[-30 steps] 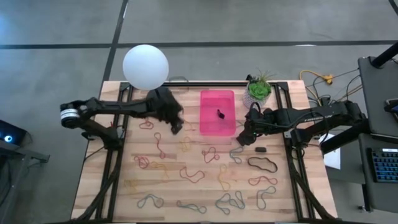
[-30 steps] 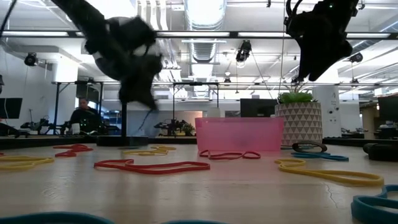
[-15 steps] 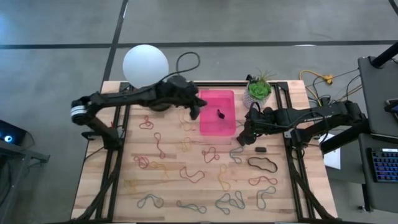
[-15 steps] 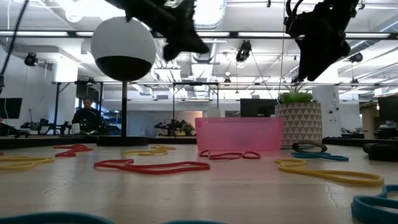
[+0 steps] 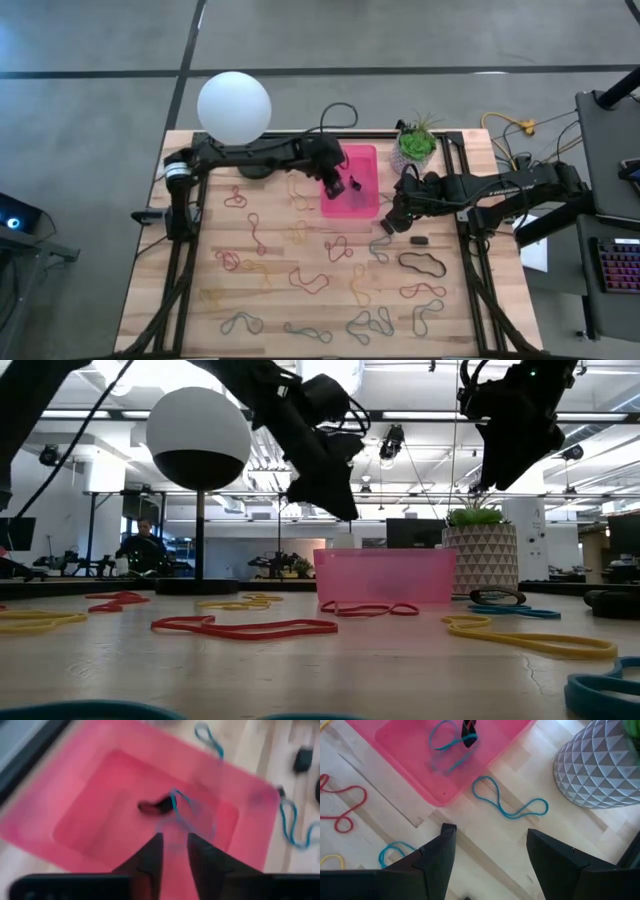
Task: Pick and place rubber bands into bin
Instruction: Put the yellow rubber band into the pink bin
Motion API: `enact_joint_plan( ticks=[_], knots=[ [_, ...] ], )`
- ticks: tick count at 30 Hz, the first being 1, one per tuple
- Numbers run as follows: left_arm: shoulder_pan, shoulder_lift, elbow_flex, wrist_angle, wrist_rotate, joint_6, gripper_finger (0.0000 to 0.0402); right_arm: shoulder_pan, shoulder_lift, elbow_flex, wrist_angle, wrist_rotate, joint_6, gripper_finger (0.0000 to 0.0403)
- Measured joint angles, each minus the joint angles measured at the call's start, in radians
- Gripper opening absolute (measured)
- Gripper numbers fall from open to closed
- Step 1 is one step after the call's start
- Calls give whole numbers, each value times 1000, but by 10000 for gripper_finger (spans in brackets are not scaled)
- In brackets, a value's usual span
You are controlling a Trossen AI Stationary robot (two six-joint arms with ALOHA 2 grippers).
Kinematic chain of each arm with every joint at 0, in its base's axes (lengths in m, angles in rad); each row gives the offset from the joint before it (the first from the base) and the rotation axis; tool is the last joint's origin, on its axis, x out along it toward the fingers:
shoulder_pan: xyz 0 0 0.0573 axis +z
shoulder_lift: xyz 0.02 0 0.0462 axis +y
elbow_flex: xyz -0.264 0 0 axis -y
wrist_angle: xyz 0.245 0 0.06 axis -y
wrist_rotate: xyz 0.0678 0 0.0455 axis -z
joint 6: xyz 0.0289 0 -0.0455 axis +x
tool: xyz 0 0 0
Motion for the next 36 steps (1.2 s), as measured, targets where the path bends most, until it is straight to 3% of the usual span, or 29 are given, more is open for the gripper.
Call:
enact_joint_plan(
  ticks=[3,6,10,13,22,29,36],
  knots=[
    [-14,-24,0,-86,16,62,132,0,0,-2,0,11,-14,231],
    [-46,-62,-1,-216,47,232,161,0,0,-3,1,19,-47,231],
    [-100,-113,-25,-408,49,499,170,0,0,-7,3,20,-73,231],
    [-109,-115,-74,-482,15,600,171,0,0,-16,5,20,-75,231],
    [-69,-114,-243,-321,-171,916,171,0,-1,-54,5,-11,-52,231],
    [27,-100,-294,-254,-142,988,171,0,0,-57,5,-15,-43,231],
    [37,-72,-312,-165,-65,998,171,0,-1,-58,5,-15,-43,231]
  ],
)
